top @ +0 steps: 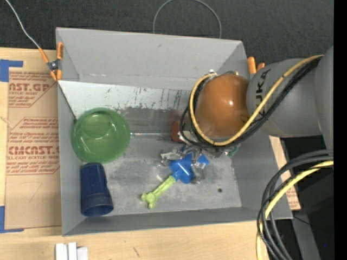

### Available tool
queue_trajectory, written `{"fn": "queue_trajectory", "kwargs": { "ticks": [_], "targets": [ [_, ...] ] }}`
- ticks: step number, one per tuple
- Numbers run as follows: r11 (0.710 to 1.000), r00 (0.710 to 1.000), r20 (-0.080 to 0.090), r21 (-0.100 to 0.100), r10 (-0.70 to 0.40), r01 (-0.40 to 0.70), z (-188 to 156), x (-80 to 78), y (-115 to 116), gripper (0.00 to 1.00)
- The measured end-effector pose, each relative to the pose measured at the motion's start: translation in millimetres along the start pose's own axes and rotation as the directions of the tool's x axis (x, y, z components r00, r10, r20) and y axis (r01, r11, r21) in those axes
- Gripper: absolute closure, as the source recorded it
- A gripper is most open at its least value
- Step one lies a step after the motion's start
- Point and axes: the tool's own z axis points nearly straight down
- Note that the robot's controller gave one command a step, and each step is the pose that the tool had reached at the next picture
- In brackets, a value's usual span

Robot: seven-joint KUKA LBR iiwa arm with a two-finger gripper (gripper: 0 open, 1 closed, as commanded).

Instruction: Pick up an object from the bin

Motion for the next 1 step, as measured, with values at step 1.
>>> {"fn": "queue_trajectory", "kwargs": {
  "ticks": [1],
  "targets": [
    [0.936,0.936,-0.002,-0.014,-0.353,0.352,1.1,20.5,-22.6,1.00]
  ]
}}
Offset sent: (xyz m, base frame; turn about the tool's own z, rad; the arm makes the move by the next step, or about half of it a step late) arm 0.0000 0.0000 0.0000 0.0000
